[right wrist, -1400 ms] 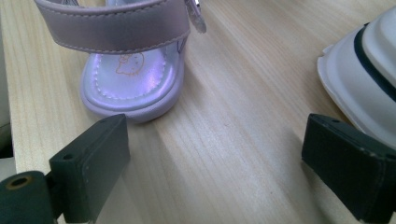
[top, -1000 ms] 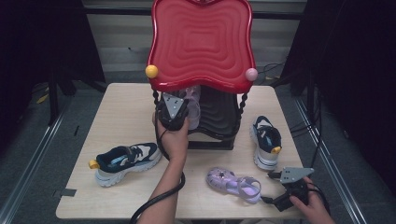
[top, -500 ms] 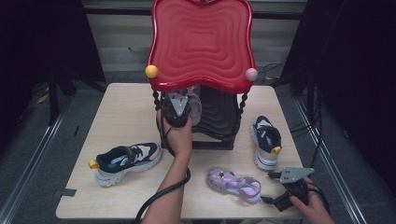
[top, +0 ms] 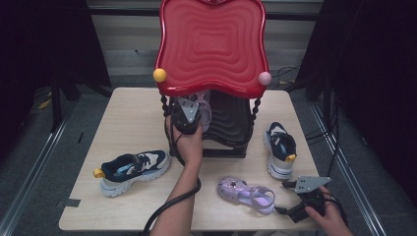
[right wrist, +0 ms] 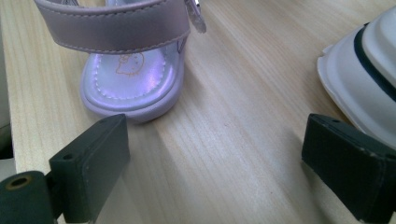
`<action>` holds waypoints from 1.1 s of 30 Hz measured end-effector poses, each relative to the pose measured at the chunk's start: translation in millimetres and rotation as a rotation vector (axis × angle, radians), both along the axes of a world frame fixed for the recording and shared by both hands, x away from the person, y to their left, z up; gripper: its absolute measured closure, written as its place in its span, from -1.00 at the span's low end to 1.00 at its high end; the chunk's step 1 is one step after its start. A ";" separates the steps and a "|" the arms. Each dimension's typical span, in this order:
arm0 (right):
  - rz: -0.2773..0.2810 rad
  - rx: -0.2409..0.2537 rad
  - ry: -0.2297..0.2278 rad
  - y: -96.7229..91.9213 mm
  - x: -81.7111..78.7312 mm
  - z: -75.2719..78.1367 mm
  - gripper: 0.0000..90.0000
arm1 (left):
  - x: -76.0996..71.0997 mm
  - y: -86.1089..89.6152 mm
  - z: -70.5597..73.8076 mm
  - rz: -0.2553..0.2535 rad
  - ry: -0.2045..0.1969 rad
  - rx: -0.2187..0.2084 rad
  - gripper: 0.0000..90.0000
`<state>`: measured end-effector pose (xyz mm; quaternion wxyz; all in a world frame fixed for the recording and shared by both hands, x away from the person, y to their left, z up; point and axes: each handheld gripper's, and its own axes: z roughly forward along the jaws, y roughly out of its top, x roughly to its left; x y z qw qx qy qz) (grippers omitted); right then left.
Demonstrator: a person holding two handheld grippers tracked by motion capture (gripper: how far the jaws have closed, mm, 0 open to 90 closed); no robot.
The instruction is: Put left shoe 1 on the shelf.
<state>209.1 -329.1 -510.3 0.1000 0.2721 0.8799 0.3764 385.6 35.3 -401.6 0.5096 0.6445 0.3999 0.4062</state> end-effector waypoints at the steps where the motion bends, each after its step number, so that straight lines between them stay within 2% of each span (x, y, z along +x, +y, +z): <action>1: 0.000 0.000 -0.001 0.0 0.0 0.0 -0.85 | -0.4 -0.5 -0.8 -0.001 0.006 0.003 0.77; 5: 0.000 0.000 0.000 0.0 0.0 0.0 -0.85 | -0.3 1.6 -1.5 0.005 0.020 -0.004 0.76; 17: 0.000 0.000 0.000 0.0 0.0 0.0 -0.85 | -0.8 6.3 -0.3 -0.001 0.057 -0.021 0.54; 22: 0.000 0.000 -0.001 0.0 0.0 0.0 -0.85 | -3.6 6.7 2.1 -0.005 0.067 -0.002 0.47; 28: 0.000 0.000 0.000 0.0 0.0 0.0 -0.85 | -8.1 6.0 8.0 -0.015 0.072 -0.005 0.40; 33: 0.000 0.000 0.000 0.0 0.0 0.0 -0.85 | -10.9 7.1 11.6 -0.031 0.091 0.000 0.37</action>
